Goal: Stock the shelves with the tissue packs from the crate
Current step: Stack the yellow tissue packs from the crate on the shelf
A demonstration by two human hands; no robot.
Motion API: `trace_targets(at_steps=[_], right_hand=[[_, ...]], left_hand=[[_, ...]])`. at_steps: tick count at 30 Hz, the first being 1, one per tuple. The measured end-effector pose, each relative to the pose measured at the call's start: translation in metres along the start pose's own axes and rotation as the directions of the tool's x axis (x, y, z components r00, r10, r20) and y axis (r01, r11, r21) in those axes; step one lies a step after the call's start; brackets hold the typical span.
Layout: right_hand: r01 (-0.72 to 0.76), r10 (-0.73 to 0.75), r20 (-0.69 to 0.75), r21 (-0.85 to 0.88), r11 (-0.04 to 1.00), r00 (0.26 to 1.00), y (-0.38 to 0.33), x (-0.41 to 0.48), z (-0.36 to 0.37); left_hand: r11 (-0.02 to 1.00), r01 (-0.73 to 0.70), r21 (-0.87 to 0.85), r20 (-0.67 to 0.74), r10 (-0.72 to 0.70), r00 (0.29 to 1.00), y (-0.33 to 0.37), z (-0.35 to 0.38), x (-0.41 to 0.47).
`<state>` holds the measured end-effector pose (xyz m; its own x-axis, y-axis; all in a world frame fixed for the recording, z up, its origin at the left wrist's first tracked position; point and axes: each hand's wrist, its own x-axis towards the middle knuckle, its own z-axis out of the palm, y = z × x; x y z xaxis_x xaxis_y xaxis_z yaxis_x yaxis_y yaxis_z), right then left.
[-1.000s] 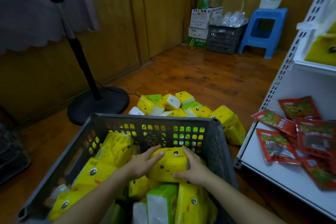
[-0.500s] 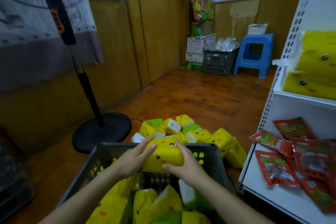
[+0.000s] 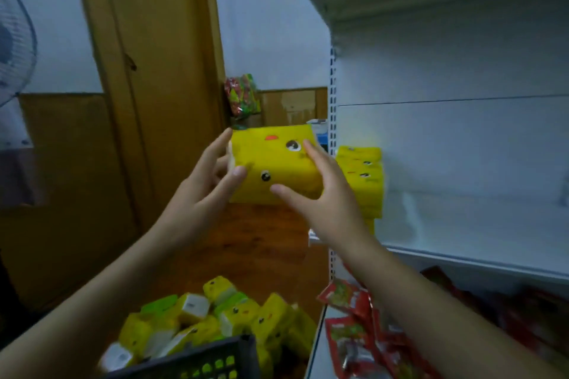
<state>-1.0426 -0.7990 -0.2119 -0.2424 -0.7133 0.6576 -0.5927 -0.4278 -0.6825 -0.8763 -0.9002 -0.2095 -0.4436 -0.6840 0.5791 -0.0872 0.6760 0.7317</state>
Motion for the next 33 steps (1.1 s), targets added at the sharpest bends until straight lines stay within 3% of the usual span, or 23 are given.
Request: trace_targets(at_steps=[2,6,11,14,17,19,23,33], right_hand=[[0.007,-0.009,-0.097,-0.025,1.0,0.995,0.007,0.015,-0.045],[-0.063,0.05,-0.241,-0.05,0.997,0.969,0.042,0.024,-0.128],[-0.233,0.202,-0.412,-0.028,0.972,0.888,0.115,0.015,-0.194],[-0.403,0.356,-0.359,-0.063,0.913,0.862,0.167,0.008,-0.209],[-0.499,0.47,-0.168,-0.234,0.835,0.866,0.211,0.003,-0.201],[-0.501,0.48,-0.143,-0.271,0.822,0.865,0.225,0.009,-0.194],[-0.511,0.484,-0.165,-0.328,0.795,0.859,0.237,0.034,-0.181],[-0.549,0.477,-0.272,-0.383,0.743,0.836,0.27,0.076,-0.149]], left_hand=[[0.994,-0.104,-0.029,0.056,0.105,0.993,0.031,0.034,0.017],[0.981,-0.166,-0.102,0.154,0.18,0.971,0.079,0.128,0.056],[0.981,-0.184,0.058,0.32,0.156,0.935,0.079,0.219,0.082],[0.899,-0.248,0.36,0.314,0.134,0.94,0.06,0.235,0.086],[0.685,-0.234,0.69,0.332,-0.012,0.943,0.032,0.22,0.092],[0.559,-0.227,0.797,0.342,-0.11,0.933,0.021,0.211,0.092],[0.55,-0.182,0.815,0.331,-0.184,0.926,0.01,0.203,0.091],[0.503,-0.232,0.832,0.306,-0.07,0.949,-0.013,0.212,0.096]])
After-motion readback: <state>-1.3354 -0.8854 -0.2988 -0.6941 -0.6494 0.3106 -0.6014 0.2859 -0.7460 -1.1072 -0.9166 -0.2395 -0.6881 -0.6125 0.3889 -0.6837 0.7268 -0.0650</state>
